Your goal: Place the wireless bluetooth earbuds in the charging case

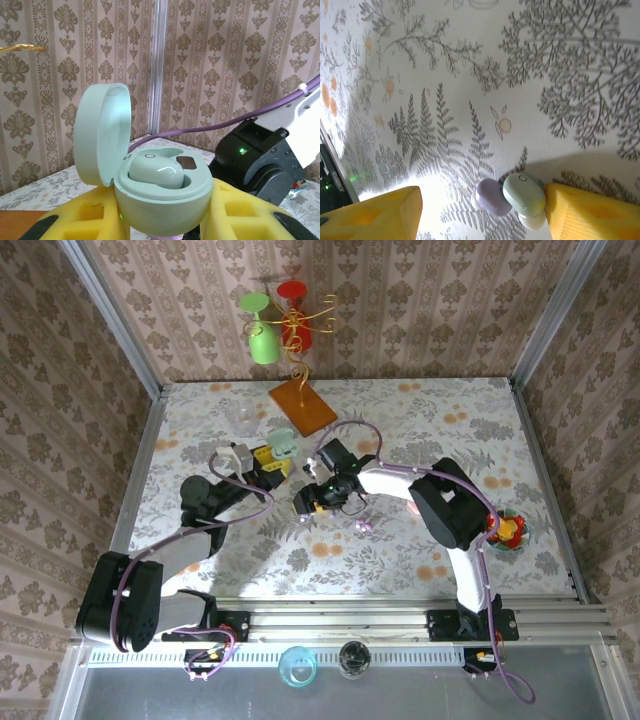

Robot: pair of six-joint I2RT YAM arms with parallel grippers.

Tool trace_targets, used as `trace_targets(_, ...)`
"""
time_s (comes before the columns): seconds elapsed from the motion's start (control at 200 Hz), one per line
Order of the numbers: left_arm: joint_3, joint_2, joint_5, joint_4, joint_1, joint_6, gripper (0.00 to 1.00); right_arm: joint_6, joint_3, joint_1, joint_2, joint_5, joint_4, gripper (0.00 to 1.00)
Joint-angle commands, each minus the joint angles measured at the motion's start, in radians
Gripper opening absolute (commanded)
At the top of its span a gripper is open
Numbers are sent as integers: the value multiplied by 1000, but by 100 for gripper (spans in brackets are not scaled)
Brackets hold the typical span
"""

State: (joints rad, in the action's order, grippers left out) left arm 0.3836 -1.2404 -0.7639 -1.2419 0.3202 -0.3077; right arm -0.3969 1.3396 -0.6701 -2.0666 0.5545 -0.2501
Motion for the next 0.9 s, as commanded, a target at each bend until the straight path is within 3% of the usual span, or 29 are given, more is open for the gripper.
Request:
trace_targets(0.0, -4, 15, -11, -25, 8, -5, 27, -26, -46, -17, 37, -4, -53, 66)
trace_targets(0.31, 0, 12, -15, -24, 7, -1, 27, -54, -68, -4, 115, -114, -31, 60)
trace_targets(0.645, 5, 6, -20, -24, 8, 1, 27, -56, 36, 11, -11, -38, -37, 57)
trace_targets(0.895, 7, -5, -18, -25, 13, 2, 27, -23, 70, 10, -69, 6, -79, 46)
